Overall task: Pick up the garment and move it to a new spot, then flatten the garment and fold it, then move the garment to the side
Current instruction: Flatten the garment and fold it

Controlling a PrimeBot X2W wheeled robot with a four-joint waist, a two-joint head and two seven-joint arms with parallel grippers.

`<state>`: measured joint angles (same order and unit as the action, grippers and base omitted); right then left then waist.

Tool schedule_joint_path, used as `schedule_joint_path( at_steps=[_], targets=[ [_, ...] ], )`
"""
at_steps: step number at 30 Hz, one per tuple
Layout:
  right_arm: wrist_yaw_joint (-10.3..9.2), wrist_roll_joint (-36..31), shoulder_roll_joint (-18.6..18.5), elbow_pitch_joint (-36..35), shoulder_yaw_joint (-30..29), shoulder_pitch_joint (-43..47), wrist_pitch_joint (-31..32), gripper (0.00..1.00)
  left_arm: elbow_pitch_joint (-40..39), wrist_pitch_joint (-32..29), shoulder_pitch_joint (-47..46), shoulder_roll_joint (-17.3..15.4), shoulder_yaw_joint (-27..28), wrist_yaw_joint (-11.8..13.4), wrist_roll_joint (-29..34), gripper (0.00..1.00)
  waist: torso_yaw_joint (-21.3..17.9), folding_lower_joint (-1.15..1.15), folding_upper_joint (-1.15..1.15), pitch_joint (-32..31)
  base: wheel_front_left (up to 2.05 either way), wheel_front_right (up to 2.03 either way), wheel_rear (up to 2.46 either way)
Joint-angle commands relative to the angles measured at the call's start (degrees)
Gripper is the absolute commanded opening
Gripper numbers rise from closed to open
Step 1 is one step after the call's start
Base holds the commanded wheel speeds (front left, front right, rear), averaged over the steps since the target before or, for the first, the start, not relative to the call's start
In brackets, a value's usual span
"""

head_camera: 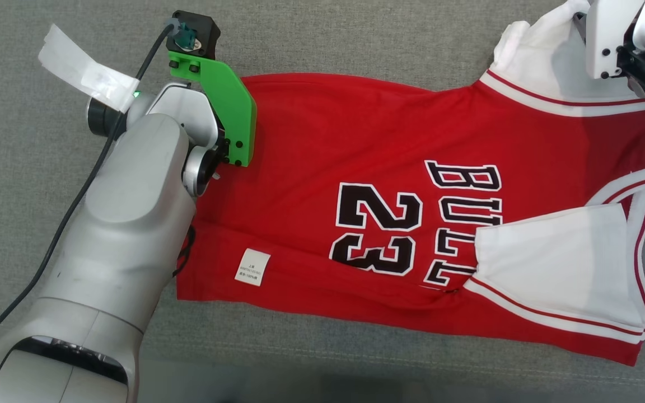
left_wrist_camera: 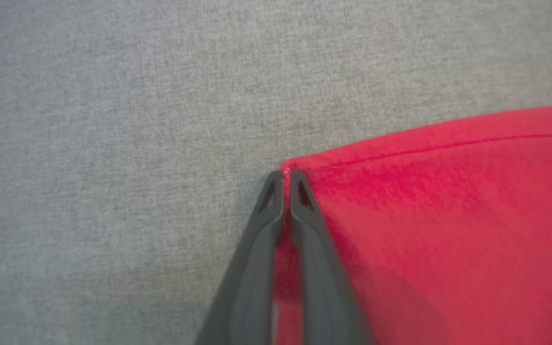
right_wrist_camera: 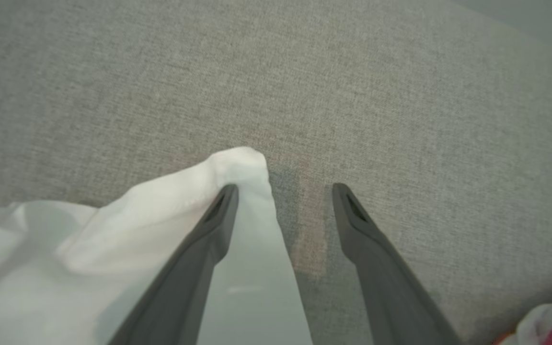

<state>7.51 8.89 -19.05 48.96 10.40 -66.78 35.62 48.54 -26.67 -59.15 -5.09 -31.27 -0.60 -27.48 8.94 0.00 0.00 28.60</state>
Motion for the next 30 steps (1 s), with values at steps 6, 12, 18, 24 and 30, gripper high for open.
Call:
schedule_joint_path(
  at_steps=[6, 12, 18, 24, 30],
  targets=[
    [-0.03, 2.35, 0.70, 3.48, 2.75, -1.65, -0.40, 1.00, 2.44, 0.62, 0.05, 0.90, -1.18, -0.91, -0.63, 0.00, 0.88, 0.00, 0.00, 0.96, 0.00, 0.00, 0.00],
    [-0.03, 2.72, -0.28, 5.96, 3.50, -2.67, -2.24, 0.87, 3.98, 1.14, -0.38, 1.15, -1.76, -1.35, -1.11, 0.00, 1.38, 0.00, 0.00, 0.61, 0.00, 0.00, 0.00],
    [-0.08, 1.28, -0.28, 10.46, 1.74, -3.59, -1.79, 0.36, 4.97, 1.55, -0.71, 1.34, -2.31, -1.53, -1.46, 0.00, 1.96, 0.00, 0.00, 0.55, 0.00, 0.00, 0.00],
    [-0.08, -0.81, 0.60, 12.46, 0.38, -4.02, -5.20, 0.00, 5.33, 3.99, -1.44, 1.58, -2.33, -1.02, -1.89, 0.00, 1.93, 0.00, 0.00, 0.79, 0.00, 0.00, 0.00],
    [-0.07, -0.56, 0.50, 11.06, 2.40, -3.58, -10.80, 0.00, 6.30, 7.96, -0.79, 0.74, -1.92, -0.38, -1.89, 0.00, 1.07, 0.00, 0.00, -0.95, 0.00, 0.00, 0.00]
  ],
)
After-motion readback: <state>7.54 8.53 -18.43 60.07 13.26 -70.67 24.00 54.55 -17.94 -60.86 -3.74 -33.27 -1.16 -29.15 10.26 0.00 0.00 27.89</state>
